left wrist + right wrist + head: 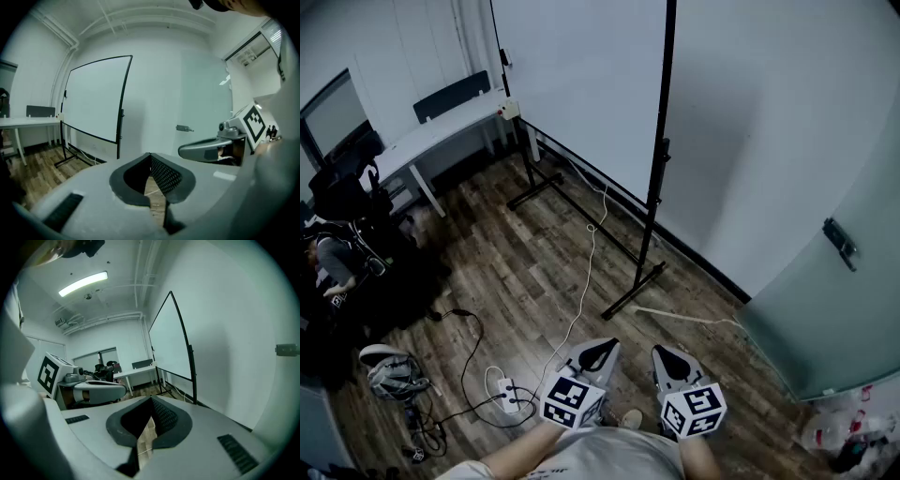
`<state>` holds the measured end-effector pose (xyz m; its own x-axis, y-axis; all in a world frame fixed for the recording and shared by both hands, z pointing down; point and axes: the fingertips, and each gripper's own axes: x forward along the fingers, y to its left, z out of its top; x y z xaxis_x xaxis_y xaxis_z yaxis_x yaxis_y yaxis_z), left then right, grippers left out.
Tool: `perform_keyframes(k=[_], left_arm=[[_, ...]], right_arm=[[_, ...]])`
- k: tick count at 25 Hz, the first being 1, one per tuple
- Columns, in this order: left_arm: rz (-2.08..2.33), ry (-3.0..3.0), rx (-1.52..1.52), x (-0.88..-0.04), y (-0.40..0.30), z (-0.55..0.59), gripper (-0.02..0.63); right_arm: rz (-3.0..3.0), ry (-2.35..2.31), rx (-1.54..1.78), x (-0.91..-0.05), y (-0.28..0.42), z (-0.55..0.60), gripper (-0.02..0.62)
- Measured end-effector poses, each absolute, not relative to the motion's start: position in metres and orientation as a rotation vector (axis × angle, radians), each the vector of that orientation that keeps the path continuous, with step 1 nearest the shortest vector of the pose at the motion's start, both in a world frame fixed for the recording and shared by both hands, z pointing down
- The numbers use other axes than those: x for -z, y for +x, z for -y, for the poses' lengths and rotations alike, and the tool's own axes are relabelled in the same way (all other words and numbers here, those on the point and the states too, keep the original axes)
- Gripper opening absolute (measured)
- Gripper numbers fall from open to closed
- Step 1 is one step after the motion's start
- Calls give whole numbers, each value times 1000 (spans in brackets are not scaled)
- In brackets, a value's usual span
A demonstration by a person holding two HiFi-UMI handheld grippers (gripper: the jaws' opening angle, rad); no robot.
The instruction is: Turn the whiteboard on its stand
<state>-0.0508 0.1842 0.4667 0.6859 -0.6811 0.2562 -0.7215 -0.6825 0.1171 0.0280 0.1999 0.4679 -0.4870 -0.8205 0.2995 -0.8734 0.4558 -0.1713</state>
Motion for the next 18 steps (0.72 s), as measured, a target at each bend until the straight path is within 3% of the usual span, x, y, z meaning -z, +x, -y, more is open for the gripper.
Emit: perform_keyframes(k=[18], left_arm=[[1141,2692,-264,-461,-85,-174,11]], right_arm=[[2519,1593,-457,-459,14,-190,7]])
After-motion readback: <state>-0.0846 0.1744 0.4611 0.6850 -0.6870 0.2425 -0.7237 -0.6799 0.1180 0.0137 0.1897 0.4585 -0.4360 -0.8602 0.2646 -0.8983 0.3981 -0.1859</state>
